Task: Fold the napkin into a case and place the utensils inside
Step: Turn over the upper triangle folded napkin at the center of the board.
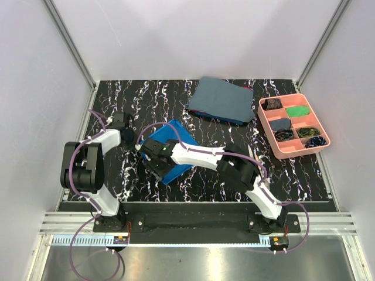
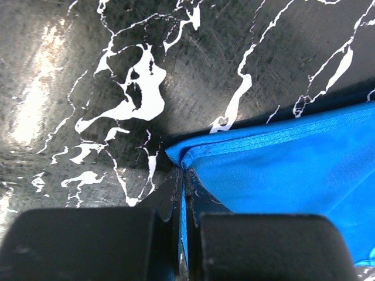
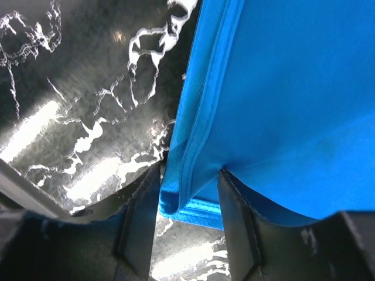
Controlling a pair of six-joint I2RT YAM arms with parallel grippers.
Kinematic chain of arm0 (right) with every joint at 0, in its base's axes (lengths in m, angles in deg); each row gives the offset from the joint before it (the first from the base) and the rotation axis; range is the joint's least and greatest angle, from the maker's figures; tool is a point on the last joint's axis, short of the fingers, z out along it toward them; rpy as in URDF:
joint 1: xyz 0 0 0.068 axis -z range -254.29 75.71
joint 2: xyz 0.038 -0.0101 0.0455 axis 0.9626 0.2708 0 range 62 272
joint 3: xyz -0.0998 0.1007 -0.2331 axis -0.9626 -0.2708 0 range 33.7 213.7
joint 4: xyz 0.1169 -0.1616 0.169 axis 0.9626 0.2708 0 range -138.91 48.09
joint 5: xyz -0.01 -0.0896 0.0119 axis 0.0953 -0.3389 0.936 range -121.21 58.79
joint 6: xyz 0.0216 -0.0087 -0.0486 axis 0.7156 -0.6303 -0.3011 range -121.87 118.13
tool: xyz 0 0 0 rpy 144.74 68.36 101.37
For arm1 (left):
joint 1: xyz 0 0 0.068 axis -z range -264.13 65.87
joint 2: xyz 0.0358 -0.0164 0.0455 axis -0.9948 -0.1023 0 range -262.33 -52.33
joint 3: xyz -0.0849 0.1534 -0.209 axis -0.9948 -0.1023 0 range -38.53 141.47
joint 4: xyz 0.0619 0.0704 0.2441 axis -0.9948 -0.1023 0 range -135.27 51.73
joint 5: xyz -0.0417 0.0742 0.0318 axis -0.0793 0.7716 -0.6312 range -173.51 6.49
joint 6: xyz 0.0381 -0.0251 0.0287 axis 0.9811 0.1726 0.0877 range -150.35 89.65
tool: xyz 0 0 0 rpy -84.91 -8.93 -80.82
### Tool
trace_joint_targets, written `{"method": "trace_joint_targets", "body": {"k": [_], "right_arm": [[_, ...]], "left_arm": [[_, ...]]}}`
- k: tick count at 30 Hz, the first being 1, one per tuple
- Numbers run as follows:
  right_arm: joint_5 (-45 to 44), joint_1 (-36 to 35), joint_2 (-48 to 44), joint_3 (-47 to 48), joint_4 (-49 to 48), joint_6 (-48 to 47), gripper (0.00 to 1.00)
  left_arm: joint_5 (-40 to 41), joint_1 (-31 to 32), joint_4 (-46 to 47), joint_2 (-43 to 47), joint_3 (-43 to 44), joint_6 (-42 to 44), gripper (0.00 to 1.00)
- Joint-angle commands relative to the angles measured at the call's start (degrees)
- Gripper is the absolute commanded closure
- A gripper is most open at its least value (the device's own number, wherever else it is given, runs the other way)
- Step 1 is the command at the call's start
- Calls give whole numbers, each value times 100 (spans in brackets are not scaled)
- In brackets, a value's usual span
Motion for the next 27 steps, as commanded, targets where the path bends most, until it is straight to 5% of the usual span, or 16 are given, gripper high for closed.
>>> {"method": "trace_joint_targets", "body": {"k": [1, 4, 11, 17, 27], "right_arm": [[-427, -112, 313, 111, -17, -94, 51], [-672, -173, 410, 120, 97, 20, 60], [-1481, -314, 121, 190, 456, -94, 45], [-1334, -402, -266, 419, 563, -253, 40], [-1095, -560, -134, 542, 466, -375, 48]], "left_arm": [[-346, -63, -7, -179, 0, -73, 100], [-452, -98, -16, -240, 53, -65, 100], [-479, -134, -51, -284, 106, -3, 100], [-470, -204, -78, -311, 97, 41, 100], [-540, -230, -95, -364, 176, 50, 100]]}}
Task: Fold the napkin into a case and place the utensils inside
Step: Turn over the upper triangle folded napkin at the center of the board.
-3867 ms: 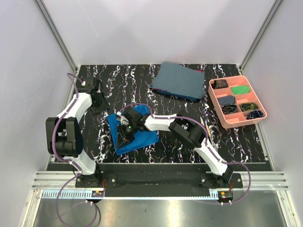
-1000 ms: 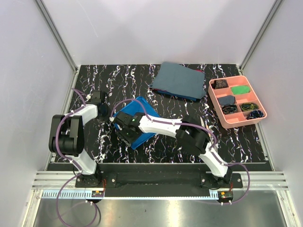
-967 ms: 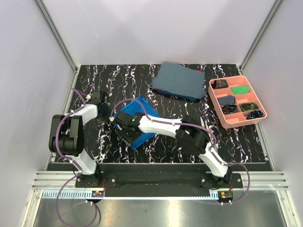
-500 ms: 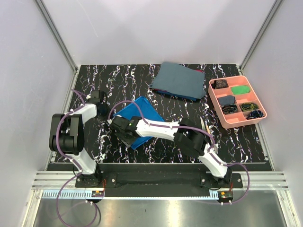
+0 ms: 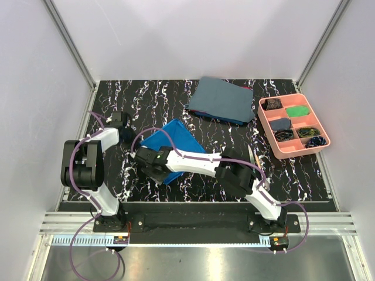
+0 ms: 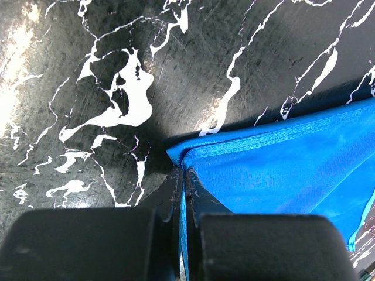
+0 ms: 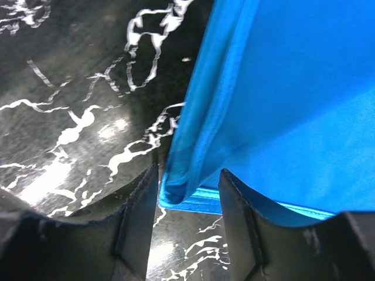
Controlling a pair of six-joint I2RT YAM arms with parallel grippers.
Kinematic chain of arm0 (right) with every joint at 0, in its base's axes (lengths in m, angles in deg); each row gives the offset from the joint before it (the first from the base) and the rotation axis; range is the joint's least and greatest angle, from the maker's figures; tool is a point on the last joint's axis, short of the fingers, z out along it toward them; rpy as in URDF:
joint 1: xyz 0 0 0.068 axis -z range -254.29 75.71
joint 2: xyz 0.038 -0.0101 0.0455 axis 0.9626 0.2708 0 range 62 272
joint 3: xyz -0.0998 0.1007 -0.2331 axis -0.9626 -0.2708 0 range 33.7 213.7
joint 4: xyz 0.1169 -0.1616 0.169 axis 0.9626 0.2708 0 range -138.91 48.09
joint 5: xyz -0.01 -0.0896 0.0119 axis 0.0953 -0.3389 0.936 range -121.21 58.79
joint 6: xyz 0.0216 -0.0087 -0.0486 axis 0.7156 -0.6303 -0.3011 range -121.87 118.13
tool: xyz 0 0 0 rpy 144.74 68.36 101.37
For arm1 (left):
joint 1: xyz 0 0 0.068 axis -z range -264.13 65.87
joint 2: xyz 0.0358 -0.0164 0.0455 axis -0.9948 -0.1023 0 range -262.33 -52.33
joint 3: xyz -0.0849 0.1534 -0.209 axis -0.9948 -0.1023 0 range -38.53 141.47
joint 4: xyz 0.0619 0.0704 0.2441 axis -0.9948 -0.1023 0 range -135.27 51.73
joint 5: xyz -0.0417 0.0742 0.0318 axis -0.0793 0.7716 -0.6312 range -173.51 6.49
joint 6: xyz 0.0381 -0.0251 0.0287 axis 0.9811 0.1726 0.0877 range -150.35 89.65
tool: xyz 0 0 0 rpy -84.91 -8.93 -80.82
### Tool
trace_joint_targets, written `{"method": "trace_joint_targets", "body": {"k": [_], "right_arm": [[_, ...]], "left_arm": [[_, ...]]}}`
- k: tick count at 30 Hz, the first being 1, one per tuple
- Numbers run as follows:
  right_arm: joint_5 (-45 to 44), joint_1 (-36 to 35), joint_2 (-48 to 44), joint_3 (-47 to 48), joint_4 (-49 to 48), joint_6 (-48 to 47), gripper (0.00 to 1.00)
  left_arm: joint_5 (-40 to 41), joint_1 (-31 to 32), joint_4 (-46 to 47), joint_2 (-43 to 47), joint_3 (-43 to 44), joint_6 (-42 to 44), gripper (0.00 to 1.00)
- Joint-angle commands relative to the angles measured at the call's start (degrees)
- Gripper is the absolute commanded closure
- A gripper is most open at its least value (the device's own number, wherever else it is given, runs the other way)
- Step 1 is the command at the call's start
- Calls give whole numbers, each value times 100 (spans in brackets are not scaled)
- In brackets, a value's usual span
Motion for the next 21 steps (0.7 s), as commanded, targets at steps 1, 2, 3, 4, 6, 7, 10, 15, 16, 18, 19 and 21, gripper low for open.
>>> {"method": "trace_joint_targets", "body": {"k": [1, 2, 3, 4, 6, 7, 10, 15, 16, 18, 19, 21], "right_arm": [[53, -123, -224, 251, -14, -137, 48], [26, -132, -233, 260, -23, -155, 48], [26, -132, -224, 277, -15, -172, 48], [26, -141, -207, 286, -15, -181, 49], [-9, -132, -181, 304, 3, -208, 49], [8, -141, -154, 321, 20, -208, 49], [-27, -167, -128, 339, 29, -234, 49], [114, -167, 100, 348, -23, -304, 52], [140, -185, 136, 287, -50, -313, 53], [149, -167, 180, 77, -146, -304, 54], [140, -167, 206, 6, -207, -304, 54], [123, -167, 241, -117, -348, -287, 54]], "left_arm": [[-11, -29, -115, -208, 60, 106, 100], [-11, -21, -132, -217, 52, 107, 100], [-2, -29, -133, -208, 69, 107, 100], [-20, -29, -133, -226, 69, 115, 100], [-29, -29, -141, -226, 87, 115, 100], [-20, -38, -141, -235, 78, 115, 100], [-11, -29, -141, -235, 87, 124, 100], [-90, -38, -168, -261, 130, 124, 100], [-99, -38, -159, -270, 139, 141, 100], [-82, -47, -176, -270, 139, 150, 100], [-90, -56, -176, -253, 139, 168, 100], [-99, -56, -185, -261, 139, 186, 100]]}}
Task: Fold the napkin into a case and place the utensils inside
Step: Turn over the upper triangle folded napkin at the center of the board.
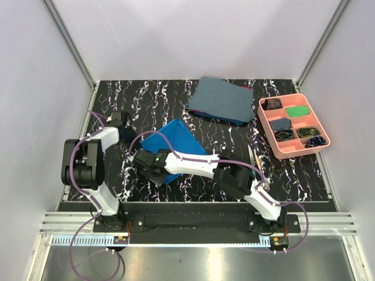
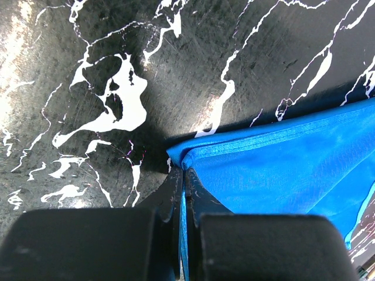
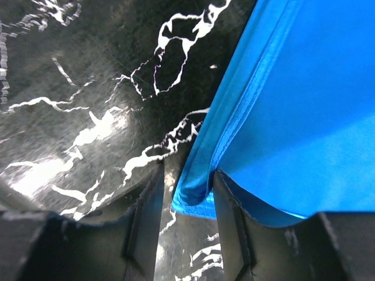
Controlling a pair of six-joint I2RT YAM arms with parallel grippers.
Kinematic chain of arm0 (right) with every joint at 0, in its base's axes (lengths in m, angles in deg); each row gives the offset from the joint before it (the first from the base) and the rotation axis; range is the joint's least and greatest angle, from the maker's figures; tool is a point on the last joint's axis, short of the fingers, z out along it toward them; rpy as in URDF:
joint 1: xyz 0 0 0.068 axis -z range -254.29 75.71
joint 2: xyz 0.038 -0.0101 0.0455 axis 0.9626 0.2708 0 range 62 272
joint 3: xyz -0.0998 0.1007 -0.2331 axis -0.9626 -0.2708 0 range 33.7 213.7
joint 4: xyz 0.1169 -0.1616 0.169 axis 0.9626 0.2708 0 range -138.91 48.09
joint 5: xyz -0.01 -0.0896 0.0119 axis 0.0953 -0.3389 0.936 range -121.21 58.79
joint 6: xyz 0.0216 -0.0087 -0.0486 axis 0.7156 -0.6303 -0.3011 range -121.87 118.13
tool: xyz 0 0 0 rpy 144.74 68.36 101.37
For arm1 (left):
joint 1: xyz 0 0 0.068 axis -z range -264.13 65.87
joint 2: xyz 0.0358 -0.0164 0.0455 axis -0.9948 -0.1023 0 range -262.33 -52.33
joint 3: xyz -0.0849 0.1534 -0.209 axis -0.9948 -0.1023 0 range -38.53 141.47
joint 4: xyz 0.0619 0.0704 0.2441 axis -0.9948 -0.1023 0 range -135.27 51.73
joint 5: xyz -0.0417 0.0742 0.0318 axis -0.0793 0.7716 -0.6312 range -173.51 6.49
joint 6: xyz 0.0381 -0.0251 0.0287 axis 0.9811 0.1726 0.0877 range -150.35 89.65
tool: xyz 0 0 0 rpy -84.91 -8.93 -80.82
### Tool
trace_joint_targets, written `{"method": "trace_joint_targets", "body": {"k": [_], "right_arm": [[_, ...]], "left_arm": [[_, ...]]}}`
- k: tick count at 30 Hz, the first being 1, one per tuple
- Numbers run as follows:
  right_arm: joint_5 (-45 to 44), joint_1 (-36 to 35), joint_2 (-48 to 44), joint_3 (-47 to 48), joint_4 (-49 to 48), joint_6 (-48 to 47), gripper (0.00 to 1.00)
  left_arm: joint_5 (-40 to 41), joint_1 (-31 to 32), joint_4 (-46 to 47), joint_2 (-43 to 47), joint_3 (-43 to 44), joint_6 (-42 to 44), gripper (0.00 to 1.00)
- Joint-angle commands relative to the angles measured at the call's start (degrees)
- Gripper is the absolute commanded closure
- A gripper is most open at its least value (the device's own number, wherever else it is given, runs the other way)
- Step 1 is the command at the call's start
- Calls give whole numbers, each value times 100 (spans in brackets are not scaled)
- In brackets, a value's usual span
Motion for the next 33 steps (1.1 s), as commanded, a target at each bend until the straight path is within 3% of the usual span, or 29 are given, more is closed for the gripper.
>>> {"method": "trace_joint_targets", "body": {"k": [1, 8, 24, 33], "right_arm": [[51, -40, 200, -245, -285, -51, 55], [297, 127, 174, -666, -566, 46, 61], [367, 522, -230, -1528, -883, 72, 56], [279, 478, -784, -1187, -672, 20, 51]], "left_arm": [[-1, -34, -192, -180, 61, 190, 100], [8, -43, -315, -207, 166, 339, 100], [-176, -43, -394, -295, 263, 550, 100], [-185, -43, -376, -347, 263, 533, 100]]}}
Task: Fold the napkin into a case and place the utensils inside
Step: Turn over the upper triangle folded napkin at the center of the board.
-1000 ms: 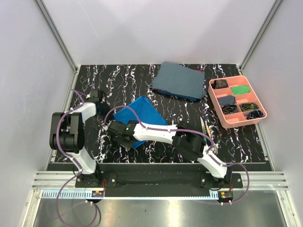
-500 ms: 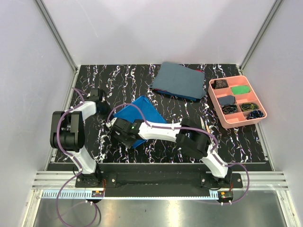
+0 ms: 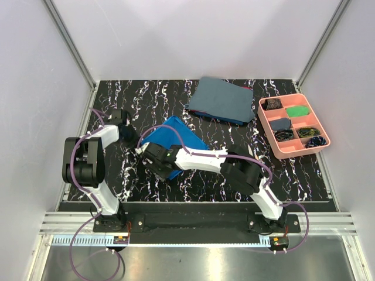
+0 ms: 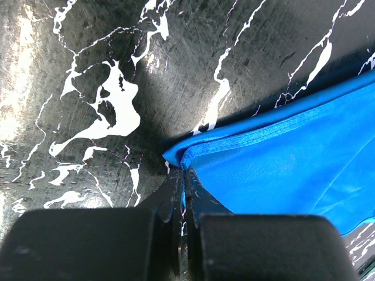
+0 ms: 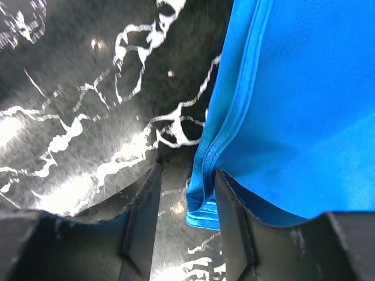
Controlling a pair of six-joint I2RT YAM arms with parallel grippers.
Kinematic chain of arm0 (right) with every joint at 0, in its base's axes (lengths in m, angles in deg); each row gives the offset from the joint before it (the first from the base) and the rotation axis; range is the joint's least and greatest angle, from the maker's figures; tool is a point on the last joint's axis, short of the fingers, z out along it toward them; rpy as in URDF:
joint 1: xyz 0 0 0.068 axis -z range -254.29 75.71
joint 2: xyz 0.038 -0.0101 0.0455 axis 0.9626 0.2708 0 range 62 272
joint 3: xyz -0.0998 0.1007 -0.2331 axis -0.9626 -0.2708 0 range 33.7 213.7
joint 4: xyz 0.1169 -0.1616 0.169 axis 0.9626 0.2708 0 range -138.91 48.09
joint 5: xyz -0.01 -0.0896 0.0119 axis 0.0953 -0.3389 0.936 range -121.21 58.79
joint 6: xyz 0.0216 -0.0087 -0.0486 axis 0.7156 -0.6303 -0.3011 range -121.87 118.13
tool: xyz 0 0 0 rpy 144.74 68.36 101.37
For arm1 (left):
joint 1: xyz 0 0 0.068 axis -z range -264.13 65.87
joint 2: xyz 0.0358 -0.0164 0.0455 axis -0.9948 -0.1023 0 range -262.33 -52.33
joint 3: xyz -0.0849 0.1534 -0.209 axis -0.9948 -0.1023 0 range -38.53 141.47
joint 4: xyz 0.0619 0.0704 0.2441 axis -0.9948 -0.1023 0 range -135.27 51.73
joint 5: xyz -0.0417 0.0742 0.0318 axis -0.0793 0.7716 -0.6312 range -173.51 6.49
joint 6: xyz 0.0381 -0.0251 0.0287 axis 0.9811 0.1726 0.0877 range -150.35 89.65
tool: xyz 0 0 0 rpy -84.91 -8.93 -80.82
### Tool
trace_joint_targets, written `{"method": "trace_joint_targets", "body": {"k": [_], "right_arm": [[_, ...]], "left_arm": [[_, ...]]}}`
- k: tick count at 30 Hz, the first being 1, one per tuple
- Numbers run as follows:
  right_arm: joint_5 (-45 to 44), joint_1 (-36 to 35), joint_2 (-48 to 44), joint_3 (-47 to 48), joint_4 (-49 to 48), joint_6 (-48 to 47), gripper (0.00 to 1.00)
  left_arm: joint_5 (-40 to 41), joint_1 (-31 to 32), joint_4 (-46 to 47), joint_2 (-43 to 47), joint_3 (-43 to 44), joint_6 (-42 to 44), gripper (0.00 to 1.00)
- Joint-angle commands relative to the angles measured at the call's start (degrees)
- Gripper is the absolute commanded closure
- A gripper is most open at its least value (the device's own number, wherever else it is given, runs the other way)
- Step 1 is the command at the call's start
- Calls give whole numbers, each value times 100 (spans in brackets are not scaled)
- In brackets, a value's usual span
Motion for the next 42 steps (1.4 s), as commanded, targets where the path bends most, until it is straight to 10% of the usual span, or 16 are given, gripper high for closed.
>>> {"method": "trace_joint_targets", "body": {"k": [1, 18, 32, 42], "right_arm": [[-132, 48, -249, 43, 698, -39, 51], [-79, 144, 173, 69, 690, -171, 53], [527, 417, 455, 271, 786, -242, 92], [1230, 426, -266, 184, 699, 268, 100]], "left_arm": [[-10, -14, -160, -196, 38, 133, 100], [-98, -14, -134, -196, 46, 150, 100], [-291, -5, -64, -100, 47, 125, 100], [-256, -23, 279, 682, -401, -447, 40]]}}
